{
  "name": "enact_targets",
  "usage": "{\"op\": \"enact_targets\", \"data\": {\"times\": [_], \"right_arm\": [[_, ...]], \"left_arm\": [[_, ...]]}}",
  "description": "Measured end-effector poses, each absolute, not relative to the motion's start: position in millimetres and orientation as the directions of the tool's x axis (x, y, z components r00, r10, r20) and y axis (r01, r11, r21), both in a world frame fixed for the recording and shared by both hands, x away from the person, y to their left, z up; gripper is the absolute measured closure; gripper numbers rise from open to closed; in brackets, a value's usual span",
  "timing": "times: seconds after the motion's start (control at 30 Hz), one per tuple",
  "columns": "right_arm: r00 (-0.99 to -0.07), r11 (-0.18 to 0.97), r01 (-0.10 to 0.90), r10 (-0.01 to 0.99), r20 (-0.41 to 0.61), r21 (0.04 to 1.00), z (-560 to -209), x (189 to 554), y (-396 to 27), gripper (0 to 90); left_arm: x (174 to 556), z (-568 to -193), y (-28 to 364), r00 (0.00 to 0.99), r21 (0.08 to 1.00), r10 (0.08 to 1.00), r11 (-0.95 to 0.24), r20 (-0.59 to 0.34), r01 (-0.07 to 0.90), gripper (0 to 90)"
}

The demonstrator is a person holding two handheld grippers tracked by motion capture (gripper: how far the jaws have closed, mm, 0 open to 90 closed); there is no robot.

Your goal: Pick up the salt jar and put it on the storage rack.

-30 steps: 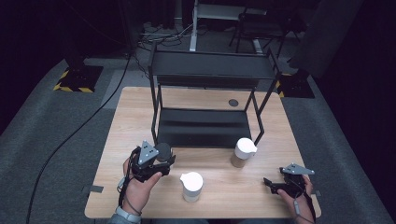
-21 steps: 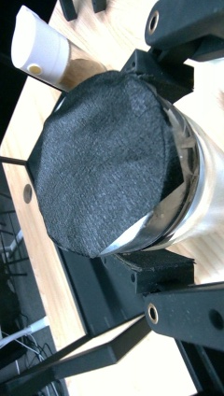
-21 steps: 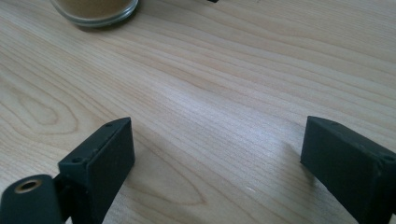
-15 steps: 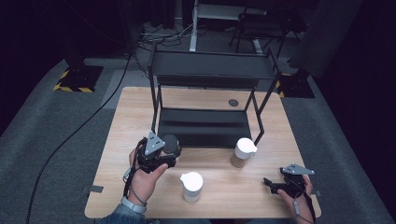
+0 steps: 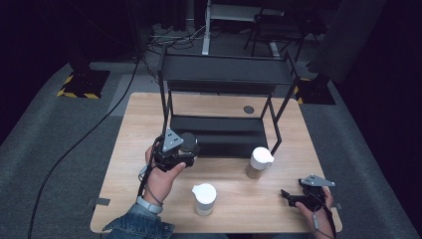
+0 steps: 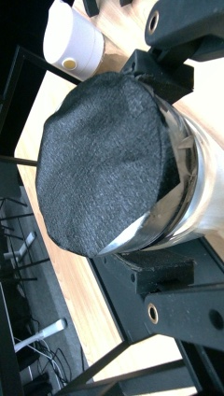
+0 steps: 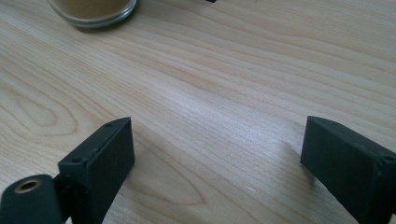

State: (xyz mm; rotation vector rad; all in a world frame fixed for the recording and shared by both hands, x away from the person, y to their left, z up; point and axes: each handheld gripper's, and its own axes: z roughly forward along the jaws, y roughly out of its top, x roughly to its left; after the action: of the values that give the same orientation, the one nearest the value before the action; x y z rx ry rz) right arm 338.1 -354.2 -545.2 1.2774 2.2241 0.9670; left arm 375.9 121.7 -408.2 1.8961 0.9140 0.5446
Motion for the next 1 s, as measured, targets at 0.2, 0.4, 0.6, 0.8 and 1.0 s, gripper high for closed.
{"op": "enact_targets", "data": {"times": [0.2,0.4,0.6,0.8,1.0], "right_arm": [[-0.498,0.340,0.591,0.867,-0.001,0.732,-545.3,337.6,-353.8,9.6],[-0.494,0.337,0.593,0.870,-0.001,0.731,-545.3,337.0,-353.4,9.7],[-0.493,0.336,0.593,0.870,0.000,0.731,-545.3,336.9,-353.4,9.6],[-0.492,0.335,0.594,0.871,0.000,0.731,-545.3,336.7,-353.3,9.7],[-0.491,0.335,0.594,0.871,0.000,0.731,-545.3,336.6,-353.2,9.6]], "left_arm": [[386.9,-409.6,114.7,0.626,0.881,0.780,-0.293,-0.004,0.371,31.0],[397.3,-412.0,110.9,0.627,0.881,0.779,-0.290,-0.011,0.375,31.0],[408.0,-414.8,108.0,0.624,0.877,0.781,-0.294,-0.009,0.380,31.0],[418.7,-416.1,105.2,0.626,0.881,0.780,-0.291,-0.008,0.373,31.0],[430.4,-419.0,100.6,0.628,0.888,0.778,-0.278,-0.015,0.367,31.0]]}}
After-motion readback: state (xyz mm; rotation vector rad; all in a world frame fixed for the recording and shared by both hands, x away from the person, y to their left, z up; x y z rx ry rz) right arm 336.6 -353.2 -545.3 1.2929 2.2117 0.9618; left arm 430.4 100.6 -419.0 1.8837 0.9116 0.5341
